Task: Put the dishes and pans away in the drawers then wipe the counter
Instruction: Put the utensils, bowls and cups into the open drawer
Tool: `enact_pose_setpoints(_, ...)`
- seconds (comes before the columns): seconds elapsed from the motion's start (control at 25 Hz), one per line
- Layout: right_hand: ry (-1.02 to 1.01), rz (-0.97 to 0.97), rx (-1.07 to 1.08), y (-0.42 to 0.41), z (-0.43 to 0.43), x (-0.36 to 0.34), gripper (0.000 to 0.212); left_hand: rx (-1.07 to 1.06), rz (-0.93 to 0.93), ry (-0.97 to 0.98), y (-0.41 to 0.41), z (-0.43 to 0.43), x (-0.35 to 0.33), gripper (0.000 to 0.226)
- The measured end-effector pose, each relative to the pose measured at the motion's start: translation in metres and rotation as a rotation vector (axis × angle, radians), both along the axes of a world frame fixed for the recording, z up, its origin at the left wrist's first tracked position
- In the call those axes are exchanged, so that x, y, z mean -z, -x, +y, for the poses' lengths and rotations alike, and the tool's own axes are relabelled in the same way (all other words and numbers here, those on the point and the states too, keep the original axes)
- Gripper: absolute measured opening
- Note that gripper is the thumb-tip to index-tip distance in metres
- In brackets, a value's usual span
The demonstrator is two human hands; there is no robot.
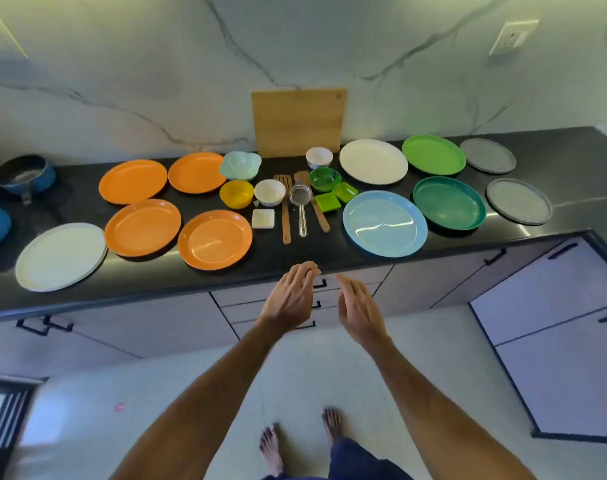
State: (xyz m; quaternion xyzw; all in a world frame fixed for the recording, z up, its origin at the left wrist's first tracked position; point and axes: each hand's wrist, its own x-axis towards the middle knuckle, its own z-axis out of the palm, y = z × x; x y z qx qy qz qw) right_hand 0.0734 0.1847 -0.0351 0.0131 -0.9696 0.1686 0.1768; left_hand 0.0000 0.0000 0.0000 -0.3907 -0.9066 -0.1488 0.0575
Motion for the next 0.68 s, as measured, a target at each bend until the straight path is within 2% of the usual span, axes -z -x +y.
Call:
enact_pose_setpoints(0.2, -0.046, -0.192, 0.0, 0.02, 0.012, 0.036, 0.034, -0.113, -0.108, 0.211, 0.008, 0.002, 0.056, 0.048)
enact_pose_setpoints(0.32, -0.076, -0.36, -0.035, 0.046, 0.005, 0.07, 0.042, -0.189, -0.226, 0.309, 0.013, 0.013, 0.086, 0.048)
enact_pose_setpoints(0.44, -0.094, -0.478, -0.078, 0.077, -0.001, 0.099, 0.053, -0.251, -0.306, 0.357, 0.03, 0.026, 0.119, 0.06)
enact_pose_setpoints(0.68, -0.143, -0.542, -0.135, 0.136, 0.01, 0.177, 0.06, -0.287, -0.357, 0.506, 0.074, 0.035, 0.204, 0.077)
